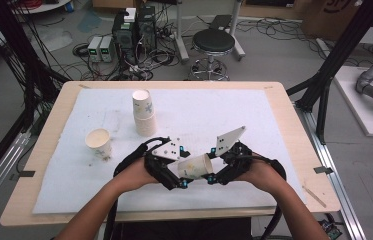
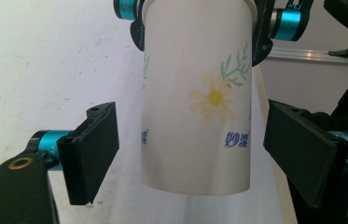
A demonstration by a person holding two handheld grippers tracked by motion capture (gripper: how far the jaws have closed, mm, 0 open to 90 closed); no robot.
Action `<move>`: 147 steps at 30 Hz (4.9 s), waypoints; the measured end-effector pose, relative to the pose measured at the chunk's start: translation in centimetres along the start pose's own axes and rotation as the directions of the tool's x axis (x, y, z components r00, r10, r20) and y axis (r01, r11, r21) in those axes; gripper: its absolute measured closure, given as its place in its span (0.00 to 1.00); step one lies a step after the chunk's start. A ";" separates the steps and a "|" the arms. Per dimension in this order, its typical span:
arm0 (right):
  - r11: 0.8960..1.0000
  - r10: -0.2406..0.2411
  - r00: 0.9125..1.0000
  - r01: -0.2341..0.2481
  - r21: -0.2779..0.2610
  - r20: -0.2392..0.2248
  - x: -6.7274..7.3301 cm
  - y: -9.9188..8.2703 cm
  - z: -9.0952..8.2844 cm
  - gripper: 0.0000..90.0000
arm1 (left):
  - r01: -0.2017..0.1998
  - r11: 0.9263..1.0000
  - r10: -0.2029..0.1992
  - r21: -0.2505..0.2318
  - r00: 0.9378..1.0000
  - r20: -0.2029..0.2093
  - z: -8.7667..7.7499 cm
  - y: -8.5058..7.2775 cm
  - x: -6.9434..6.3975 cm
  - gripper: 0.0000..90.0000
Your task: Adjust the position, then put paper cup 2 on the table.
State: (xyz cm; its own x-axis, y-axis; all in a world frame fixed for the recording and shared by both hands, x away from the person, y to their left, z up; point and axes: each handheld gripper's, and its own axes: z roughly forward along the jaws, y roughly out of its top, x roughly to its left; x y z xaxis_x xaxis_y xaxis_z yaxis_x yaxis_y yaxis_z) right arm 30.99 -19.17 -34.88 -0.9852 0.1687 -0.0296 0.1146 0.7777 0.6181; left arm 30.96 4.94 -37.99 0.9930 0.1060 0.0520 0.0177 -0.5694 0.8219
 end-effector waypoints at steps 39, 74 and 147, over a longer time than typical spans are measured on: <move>0.969 -0.099 0.995 0.093 0.230 0.016 0.5 2.8 1.5 0.37 | -0.025 0.988 0.021 0.152 0.999 0.028 2.2 0.6 0.2 0.35; 0.947 0.201 0.975 -0.168 -0.275 0.098 -0.5 -2.6 -3.3 0.25 | 0.120 0.985 -0.131 -0.125 0.988 -0.082 1.0 -3.0 0.9 0.39; 0.839 0.437 0.828 -0.234 -0.491 0.352 0.9 -11.5 -4.7 0.24 | 0.218 0.924 -0.318 -0.315 0.895 -0.314 8.1 -3.0 4.6 0.37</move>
State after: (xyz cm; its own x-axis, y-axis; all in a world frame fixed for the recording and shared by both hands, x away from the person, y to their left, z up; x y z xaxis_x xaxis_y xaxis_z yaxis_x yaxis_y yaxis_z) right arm 28.20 -30.78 -38.29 -0.7210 0.6923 -0.0309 0.2640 0.3156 0.9115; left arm 36.46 0.51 -44.77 0.8461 0.5317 -0.0368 0.1959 -0.2460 0.9493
